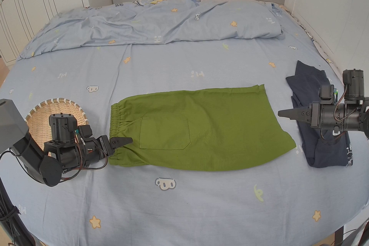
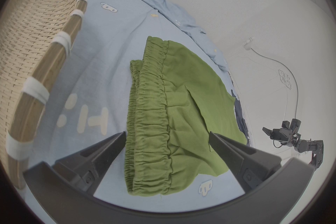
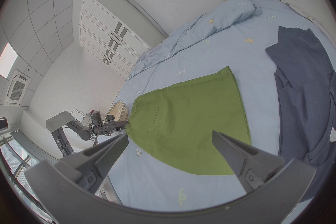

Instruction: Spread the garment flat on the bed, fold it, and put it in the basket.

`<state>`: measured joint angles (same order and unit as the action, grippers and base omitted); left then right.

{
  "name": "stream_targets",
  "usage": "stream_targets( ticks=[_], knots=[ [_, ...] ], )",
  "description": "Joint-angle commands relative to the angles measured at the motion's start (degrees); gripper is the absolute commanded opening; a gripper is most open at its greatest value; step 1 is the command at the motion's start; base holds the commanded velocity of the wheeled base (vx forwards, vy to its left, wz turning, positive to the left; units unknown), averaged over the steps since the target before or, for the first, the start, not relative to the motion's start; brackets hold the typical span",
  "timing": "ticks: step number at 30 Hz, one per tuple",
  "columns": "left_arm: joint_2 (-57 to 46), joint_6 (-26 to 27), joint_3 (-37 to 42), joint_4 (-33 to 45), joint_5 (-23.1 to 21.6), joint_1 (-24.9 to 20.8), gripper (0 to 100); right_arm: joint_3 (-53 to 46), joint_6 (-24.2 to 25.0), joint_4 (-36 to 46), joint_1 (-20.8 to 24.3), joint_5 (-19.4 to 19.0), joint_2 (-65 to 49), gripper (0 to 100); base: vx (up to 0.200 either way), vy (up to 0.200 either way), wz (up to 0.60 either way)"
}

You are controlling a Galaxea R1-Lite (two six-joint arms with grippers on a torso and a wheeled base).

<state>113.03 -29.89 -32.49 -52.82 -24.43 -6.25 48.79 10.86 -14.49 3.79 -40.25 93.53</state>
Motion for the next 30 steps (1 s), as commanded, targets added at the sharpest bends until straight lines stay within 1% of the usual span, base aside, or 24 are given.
stream_targets(
  ticks=[1,12,18,24,28,29,30],
  knots=[
    [1.3,0.0,-0.3,0.0,0.0,0.2,100,0.0,-0.1,0.0,0.0,0.0,0.3,100,0.0,0.0,0.0],
    [1.5,-0.9,-2.1,0.2,-0.4,0.7,100,-0.3,0.0,-0.1,0.4,0.1,0.3,100,0.0,0.0,0.0],
    [2.3,-0.9,-3.1,0.2,-0.6,2.7,100,0.0,0.0,-0.1,-0.1,0.0,0.5,100,0.0,0.0,0.0],
    [4.9,-1.0,-4.6,0.1,-0.8,3.1,100,-0.3,-0.1,-0.1,0.3,0.1,0.6,100,0.0,0.0,0.0],
    [5.2,-1.3,-5.0,0.0,-1.4,2.7,100,-0.3,-0.1,-0.1,0.3,0.1,0.6,100,0.0,0.0,0.0],
    [4.8,-3.7,-5.5,0.0,-3.5,2.4,100,-0.3,-0.1,-0.1,0.3,0.1,0.6,100,0.0,0.0,0.0],
    [4.7,-4.3,-5.6,0.0,-4.0,2.4,100,-0.3,-0.1,-0.1,0.2,0.1,0.6,100,0.0,0.0,0.0]
  ],
)
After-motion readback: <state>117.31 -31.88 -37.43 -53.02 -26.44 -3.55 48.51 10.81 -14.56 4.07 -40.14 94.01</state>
